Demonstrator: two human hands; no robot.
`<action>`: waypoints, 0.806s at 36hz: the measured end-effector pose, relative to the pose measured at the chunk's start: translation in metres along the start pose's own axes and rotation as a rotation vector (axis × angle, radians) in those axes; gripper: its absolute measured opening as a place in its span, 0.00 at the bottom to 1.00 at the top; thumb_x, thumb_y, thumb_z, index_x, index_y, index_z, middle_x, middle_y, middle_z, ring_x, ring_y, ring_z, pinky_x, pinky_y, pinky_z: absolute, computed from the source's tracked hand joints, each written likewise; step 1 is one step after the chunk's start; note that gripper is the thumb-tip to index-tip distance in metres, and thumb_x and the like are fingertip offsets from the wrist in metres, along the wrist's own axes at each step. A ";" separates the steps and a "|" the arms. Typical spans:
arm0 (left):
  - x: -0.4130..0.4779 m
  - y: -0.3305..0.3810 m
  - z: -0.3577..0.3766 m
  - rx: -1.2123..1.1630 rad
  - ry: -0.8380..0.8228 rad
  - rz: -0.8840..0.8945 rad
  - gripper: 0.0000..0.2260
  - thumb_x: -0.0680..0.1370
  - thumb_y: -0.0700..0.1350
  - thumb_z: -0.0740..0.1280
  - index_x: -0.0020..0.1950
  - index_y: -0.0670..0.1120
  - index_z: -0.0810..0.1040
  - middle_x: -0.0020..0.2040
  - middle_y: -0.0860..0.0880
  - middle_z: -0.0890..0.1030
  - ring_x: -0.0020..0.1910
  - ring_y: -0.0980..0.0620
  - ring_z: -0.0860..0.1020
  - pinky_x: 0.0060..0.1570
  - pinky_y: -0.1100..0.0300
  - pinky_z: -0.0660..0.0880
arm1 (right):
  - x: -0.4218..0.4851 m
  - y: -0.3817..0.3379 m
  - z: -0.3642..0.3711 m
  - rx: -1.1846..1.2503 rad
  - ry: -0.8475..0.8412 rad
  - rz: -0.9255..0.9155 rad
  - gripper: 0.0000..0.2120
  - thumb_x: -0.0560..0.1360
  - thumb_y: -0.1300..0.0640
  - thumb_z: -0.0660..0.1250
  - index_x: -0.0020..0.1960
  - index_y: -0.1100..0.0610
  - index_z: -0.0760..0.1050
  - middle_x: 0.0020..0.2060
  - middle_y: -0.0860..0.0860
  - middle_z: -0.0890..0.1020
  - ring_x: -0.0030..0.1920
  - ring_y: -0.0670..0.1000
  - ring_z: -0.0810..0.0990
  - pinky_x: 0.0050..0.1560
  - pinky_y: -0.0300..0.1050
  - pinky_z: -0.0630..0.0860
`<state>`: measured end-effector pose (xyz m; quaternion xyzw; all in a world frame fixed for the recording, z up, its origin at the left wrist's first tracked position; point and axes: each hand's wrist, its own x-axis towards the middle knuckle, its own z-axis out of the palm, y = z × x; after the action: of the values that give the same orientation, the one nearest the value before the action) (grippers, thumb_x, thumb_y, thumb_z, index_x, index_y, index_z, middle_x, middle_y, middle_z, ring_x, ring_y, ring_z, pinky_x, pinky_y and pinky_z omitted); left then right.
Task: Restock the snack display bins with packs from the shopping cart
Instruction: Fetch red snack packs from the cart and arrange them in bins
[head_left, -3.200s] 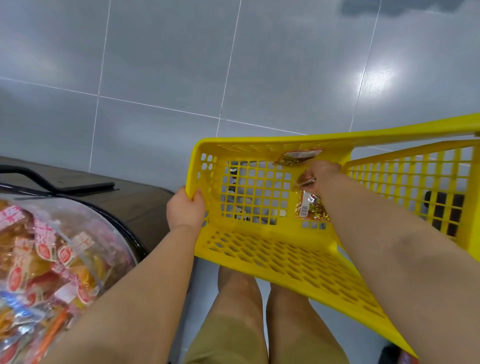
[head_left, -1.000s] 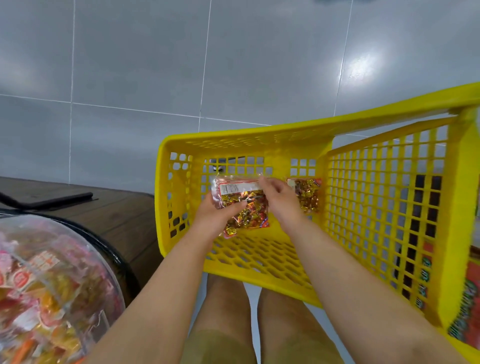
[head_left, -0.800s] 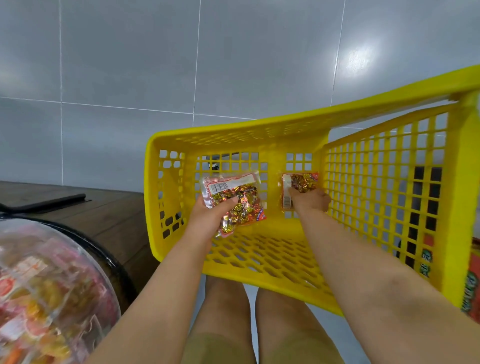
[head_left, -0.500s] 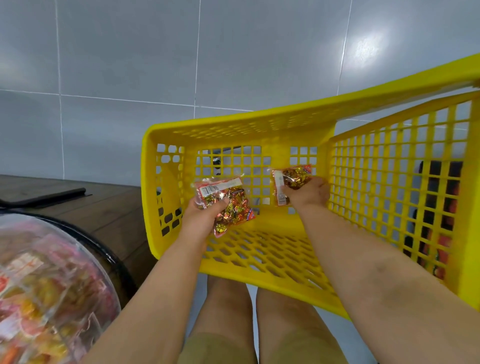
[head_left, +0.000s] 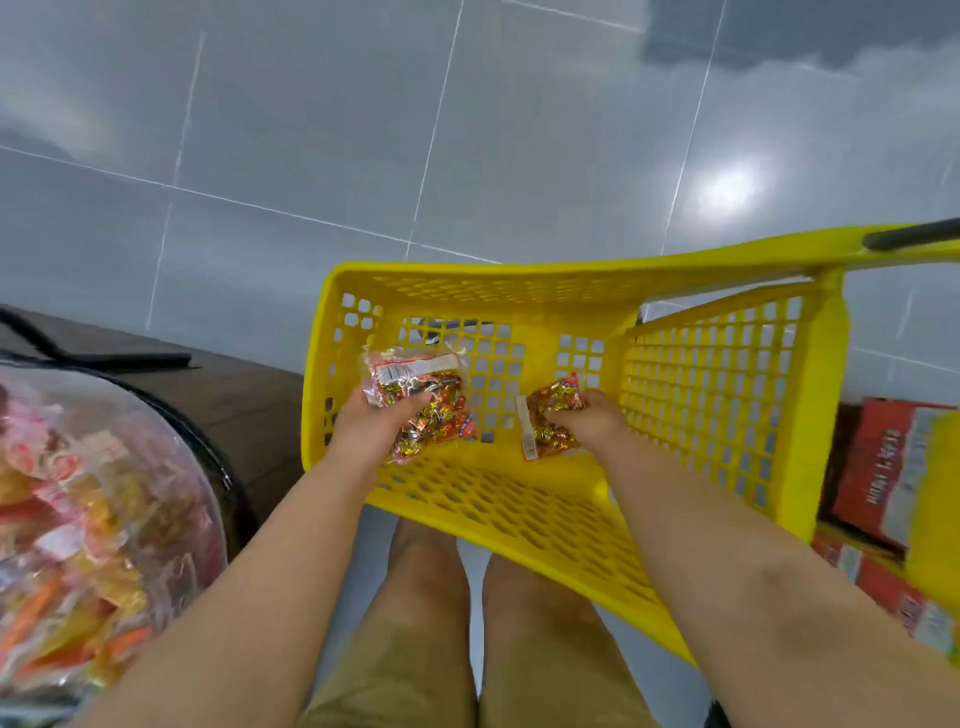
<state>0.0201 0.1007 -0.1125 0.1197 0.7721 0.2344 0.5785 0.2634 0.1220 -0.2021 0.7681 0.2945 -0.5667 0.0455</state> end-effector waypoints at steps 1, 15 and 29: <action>-0.010 0.003 -0.003 -0.004 -0.005 0.015 0.14 0.71 0.41 0.75 0.52 0.54 0.78 0.51 0.49 0.83 0.52 0.47 0.82 0.57 0.46 0.77 | -0.014 -0.004 -0.006 0.011 -0.014 -0.016 0.23 0.69 0.57 0.75 0.61 0.63 0.73 0.56 0.58 0.79 0.56 0.57 0.78 0.55 0.47 0.75; -0.139 0.020 -0.067 -0.293 0.166 0.098 0.16 0.72 0.40 0.75 0.58 0.47 0.78 0.53 0.41 0.83 0.50 0.40 0.83 0.45 0.45 0.80 | -0.179 -0.094 -0.027 0.240 -0.171 -0.358 0.04 0.72 0.61 0.71 0.46 0.57 0.79 0.44 0.57 0.83 0.42 0.53 0.82 0.44 0.48 0.79; -0.210 -0.005 -0.214 -0.471 0.397 0.249 0.15 0.71 0.41 0.76 0.55 0.48 0.77 0.48 0.47 0.84 0.38 0.53 0.83 0.32 0.62 0.76 | -0.316 -0.183 0.095 0.103 -0.242 -0.671 0.07 0.66 0.64 0.76 0.40 0.60 0.79 0.35 0.53 0.81 0.37 0.52 0.80 0.45 0.49 0.78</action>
<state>-0.1194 -0.0475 0.1077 0.0281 0.7736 0.4943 0.3954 0.0330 0.1074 0.0960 0.5574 0.4937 -0.6510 -0.1475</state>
